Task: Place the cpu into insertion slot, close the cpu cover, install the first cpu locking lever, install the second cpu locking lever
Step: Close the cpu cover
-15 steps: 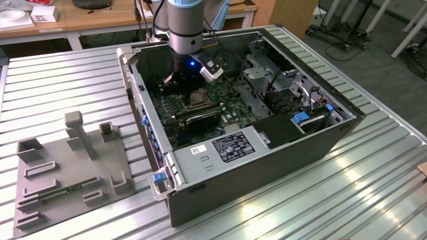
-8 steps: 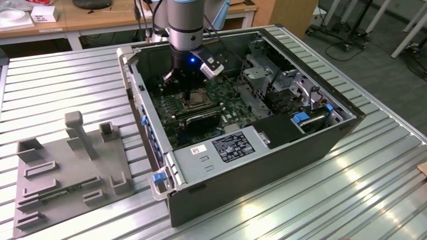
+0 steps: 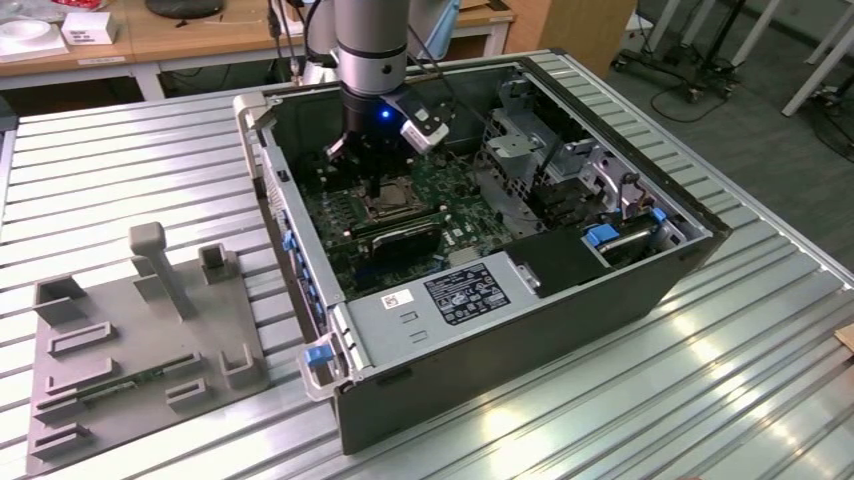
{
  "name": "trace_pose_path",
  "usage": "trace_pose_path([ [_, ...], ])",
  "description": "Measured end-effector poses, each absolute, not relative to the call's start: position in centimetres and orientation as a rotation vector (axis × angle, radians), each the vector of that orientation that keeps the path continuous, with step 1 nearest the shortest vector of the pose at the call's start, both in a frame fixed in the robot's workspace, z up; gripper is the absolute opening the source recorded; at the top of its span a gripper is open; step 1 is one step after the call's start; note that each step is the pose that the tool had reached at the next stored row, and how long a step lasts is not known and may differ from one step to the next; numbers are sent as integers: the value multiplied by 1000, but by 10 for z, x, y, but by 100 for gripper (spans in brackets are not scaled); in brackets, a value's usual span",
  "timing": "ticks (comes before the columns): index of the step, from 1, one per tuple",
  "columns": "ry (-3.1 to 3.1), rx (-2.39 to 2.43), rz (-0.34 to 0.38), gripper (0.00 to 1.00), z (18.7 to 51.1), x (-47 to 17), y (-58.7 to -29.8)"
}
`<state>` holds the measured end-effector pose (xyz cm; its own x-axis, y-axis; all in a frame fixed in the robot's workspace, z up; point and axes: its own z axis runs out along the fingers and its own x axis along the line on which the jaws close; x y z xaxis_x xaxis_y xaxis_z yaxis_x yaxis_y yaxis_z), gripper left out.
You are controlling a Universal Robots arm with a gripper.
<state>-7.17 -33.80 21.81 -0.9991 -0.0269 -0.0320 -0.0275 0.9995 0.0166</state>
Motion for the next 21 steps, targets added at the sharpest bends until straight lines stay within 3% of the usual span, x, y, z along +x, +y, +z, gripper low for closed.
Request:
trace_pose_path([
  [21,3110,-42,26,11,218,-45,-338],
])
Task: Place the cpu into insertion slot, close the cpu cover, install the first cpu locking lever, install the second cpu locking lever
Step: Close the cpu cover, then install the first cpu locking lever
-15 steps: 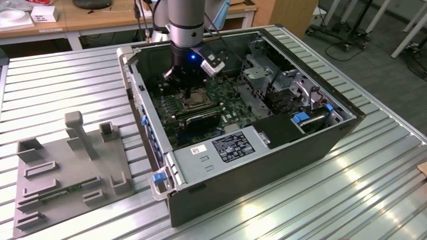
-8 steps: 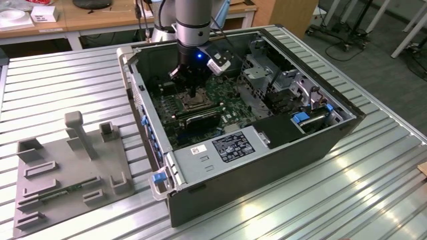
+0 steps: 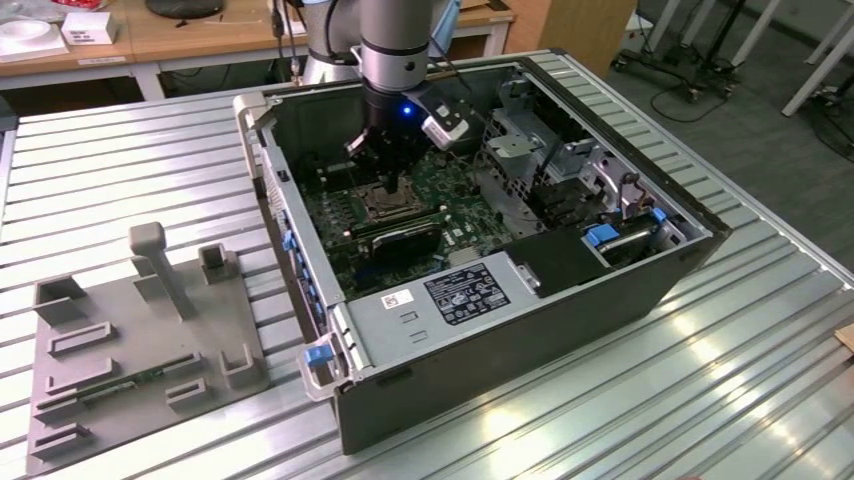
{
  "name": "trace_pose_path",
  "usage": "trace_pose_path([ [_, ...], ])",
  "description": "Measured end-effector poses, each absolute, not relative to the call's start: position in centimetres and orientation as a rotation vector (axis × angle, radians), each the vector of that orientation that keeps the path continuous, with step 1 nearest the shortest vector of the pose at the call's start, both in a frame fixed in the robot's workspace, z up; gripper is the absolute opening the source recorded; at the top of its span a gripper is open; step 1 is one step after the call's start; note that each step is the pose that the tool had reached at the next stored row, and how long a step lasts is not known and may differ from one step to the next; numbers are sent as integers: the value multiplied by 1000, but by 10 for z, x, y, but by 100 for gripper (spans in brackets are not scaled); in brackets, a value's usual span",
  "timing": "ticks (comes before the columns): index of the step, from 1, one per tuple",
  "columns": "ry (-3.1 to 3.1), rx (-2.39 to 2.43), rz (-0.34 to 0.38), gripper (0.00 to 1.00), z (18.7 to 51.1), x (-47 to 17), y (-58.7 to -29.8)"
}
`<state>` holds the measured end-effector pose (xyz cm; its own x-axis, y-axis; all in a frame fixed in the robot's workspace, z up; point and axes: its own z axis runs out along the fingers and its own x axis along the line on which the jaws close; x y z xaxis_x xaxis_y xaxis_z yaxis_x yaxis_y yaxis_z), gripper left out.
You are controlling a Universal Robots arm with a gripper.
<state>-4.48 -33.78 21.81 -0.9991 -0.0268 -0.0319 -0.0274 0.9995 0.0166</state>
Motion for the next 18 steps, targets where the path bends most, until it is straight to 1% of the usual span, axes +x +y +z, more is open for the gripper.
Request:
trace_pose_path([
  [18,3110,-30,26,11,216,-45,-336],
])
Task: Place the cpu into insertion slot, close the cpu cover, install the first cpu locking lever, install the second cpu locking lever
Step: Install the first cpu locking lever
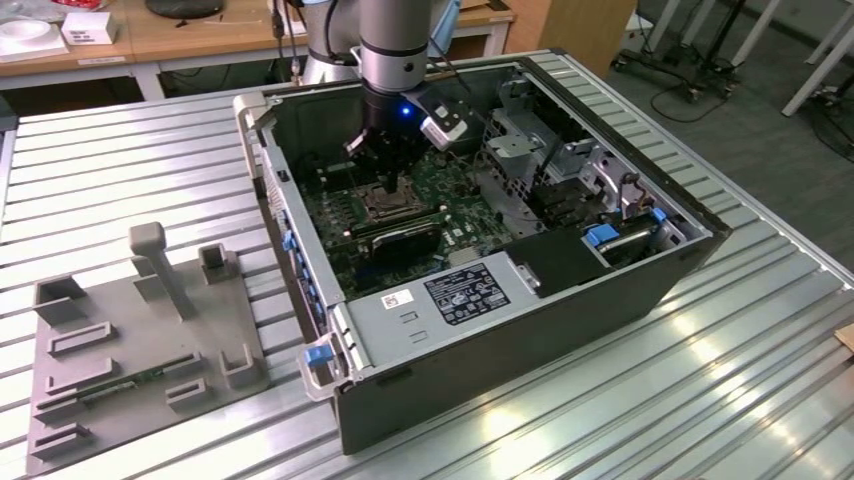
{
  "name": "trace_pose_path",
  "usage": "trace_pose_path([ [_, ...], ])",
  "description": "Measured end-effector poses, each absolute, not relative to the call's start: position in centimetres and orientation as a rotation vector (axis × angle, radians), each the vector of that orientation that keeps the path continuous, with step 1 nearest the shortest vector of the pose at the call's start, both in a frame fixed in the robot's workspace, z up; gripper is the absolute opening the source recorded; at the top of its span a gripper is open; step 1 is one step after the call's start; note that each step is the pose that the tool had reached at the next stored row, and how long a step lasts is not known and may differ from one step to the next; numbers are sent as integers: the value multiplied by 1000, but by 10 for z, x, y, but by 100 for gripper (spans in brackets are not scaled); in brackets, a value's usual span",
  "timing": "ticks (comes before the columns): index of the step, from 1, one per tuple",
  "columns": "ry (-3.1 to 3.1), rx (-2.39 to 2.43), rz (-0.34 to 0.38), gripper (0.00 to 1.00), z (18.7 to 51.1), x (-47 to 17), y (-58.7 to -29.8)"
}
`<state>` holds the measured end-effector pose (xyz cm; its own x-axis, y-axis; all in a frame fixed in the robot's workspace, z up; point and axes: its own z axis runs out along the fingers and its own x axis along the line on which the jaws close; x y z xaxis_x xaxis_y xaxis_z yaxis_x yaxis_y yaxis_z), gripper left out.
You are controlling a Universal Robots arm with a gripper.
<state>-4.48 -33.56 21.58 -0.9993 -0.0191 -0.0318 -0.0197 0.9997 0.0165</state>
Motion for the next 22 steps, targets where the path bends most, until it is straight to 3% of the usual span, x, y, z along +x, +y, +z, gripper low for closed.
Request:
trace_pose_path([
  [22,3110,-30,26,11,251,-45,-336],
])
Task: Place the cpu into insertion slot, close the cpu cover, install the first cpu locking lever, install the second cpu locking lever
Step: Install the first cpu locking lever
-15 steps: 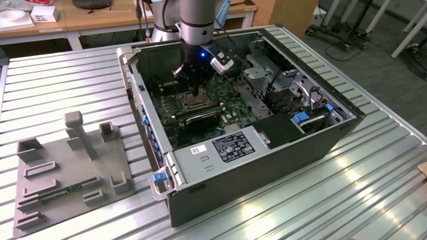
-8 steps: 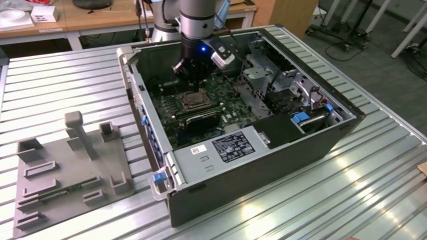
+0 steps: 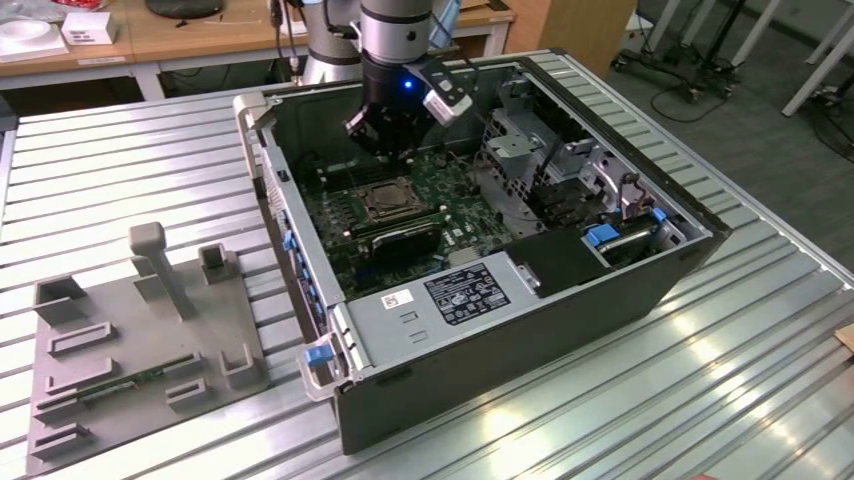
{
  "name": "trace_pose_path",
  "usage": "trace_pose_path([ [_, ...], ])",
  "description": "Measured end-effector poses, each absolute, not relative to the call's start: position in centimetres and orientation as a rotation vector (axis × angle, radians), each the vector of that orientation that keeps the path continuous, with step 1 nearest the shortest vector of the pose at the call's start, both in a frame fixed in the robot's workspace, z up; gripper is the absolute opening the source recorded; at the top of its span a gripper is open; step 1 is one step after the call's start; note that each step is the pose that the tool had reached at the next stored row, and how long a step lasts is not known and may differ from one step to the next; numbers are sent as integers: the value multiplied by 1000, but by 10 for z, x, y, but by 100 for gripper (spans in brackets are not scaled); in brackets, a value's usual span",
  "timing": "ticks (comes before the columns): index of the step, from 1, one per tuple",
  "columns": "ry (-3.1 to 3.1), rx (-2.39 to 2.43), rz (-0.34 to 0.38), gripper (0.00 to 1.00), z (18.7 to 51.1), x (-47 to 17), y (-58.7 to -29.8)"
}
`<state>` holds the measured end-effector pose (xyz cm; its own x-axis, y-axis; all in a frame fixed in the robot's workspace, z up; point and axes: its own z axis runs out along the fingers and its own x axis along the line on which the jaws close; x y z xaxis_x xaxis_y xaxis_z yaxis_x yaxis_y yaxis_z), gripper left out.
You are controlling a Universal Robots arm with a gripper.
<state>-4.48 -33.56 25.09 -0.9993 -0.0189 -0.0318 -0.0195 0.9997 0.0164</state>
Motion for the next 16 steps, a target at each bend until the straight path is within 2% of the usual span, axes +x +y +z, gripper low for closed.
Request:
trace_pose_path([
  [16,3110,-30,26,11,260,-46,-336],
])
